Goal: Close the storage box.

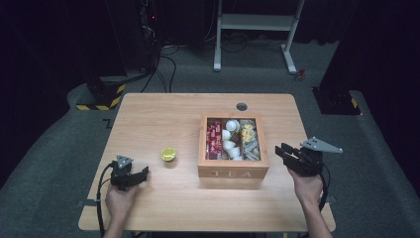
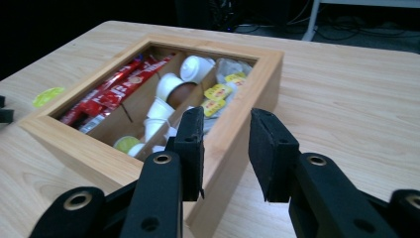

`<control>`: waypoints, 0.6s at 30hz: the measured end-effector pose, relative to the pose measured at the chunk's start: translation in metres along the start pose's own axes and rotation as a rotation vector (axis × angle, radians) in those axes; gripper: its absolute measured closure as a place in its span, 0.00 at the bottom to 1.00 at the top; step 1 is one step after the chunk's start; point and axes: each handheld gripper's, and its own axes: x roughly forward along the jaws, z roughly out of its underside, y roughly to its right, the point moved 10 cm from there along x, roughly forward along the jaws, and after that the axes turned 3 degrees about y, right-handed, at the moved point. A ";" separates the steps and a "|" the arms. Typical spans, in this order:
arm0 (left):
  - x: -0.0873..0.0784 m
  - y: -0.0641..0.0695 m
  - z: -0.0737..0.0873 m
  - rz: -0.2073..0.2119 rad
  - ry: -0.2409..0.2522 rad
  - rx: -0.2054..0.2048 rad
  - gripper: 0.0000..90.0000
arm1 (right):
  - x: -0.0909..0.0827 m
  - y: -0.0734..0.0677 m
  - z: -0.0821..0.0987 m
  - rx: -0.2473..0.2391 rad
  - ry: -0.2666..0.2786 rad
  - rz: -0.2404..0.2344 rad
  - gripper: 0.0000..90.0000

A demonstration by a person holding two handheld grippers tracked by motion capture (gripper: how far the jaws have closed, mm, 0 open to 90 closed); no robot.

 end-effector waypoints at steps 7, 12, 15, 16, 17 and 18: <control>0.000 0.000 0.000 -0.001 -0.001 0.001 0.29 | 0.000 0.018 0.014 0.034 -0.005 0.046 0.74; 0.000 0.000 0.000 -0.001 -0.001 0.002 0.29 | 0.003 0.031 0.030 0.058 -0.025 0.081 0.74; 0.000 0.000 0.000 -0.001 -0.001 0.002 0.29 | 0.005 0.037 0.040 0.078 -0.036 0.097 0.73; 0.000 0.000 0.000 -0.002 -0.001 0.002 0.29 | 0.005 0.038 0.042 0.083 -0.039 0.099 0.73; 0.000 0.000 0.000 -0.003 -0.001 0.003 0.29 | 0.006 0.040 0.045 0.091 -0.045 0.100 0.73; 0.000 0.000 0.000 -0.004 -0.001 0.004 0.29 | 0.008 0.042 0.049 0.094 -0.049 0.104 0.73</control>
